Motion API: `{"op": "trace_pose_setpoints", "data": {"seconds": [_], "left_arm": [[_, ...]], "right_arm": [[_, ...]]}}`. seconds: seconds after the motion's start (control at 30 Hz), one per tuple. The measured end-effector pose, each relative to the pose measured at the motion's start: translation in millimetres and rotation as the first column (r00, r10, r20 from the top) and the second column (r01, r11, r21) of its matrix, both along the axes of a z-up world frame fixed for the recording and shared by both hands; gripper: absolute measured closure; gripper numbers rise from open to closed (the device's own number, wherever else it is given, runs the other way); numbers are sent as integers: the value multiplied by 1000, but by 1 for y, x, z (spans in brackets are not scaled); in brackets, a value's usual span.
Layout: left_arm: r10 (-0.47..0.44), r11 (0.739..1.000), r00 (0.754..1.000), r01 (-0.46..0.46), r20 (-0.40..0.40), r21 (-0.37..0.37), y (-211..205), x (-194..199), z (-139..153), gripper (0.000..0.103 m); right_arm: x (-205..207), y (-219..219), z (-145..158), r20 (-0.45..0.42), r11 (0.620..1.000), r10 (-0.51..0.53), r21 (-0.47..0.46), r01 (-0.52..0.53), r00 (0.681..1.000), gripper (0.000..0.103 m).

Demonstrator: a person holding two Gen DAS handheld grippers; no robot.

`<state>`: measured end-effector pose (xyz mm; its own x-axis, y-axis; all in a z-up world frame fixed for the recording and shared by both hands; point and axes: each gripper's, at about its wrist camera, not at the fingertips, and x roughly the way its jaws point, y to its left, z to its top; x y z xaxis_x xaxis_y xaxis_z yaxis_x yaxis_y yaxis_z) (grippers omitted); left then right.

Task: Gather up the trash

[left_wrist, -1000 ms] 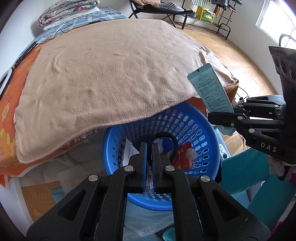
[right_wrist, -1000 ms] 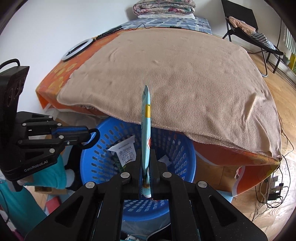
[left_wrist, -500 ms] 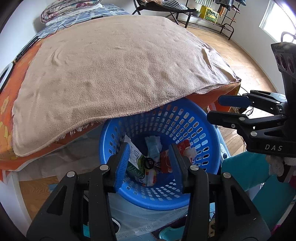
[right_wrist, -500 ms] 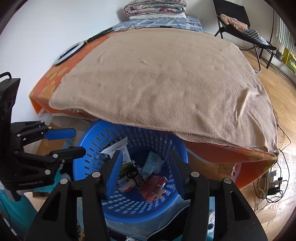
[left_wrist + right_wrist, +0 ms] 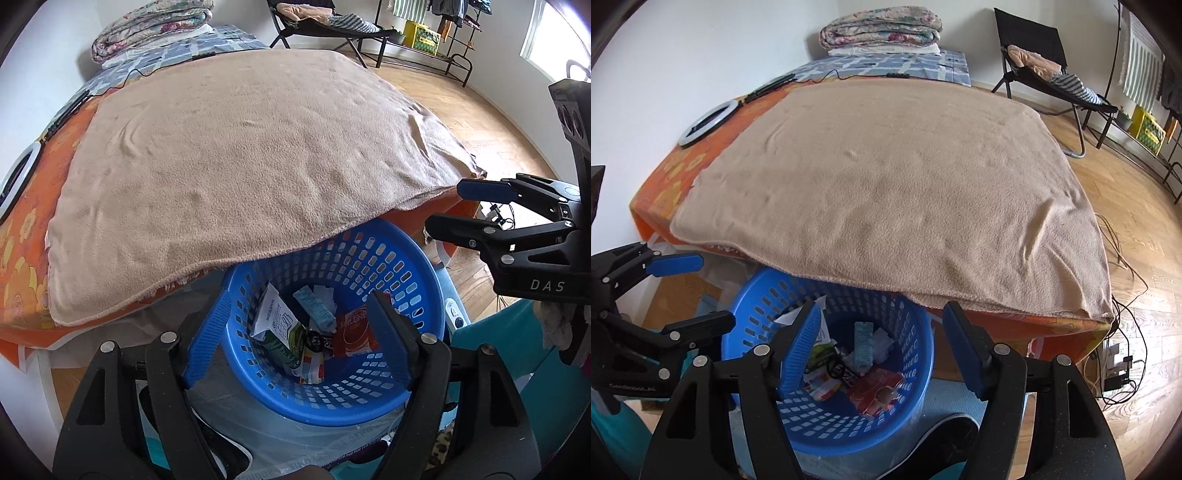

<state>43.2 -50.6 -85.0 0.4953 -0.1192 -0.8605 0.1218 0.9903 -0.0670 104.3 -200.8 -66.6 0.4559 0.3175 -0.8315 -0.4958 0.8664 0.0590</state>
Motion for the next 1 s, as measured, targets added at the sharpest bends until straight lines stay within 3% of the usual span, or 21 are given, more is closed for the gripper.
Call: {"op": "trace_pose_setpoints", "data": {"seconds": [0.17,0.27,0.5,0.63,0.73,1.0], "left_arm": [[31,1000,997,-31,66,-1,7,6,29,25],[52,999,992,-50,115,-18,12,10,52,25],[102,995,962,-96,254,-39,21,13,107,19],[124,992,939,-112,321,-56,24,16,132,9],[127,992,926,-114,355,-56,25,19,146,8],[158,987,908,-156,388,-37,32,33,154,1]], "right_arm": [[7,-5,37,68,997,-21,76,16,997,35],[10,-5,61,122,995,-17,97,5,992,29],[17,-7,99,219,990,-25,143,-7,975,24],[25,-8,109,238,986,-38,168,-2,970,24],[29,-5,113,270,987,-41,159,-3,962,24],[42,0,103,276,983,-53,185,1,960,21]]}}
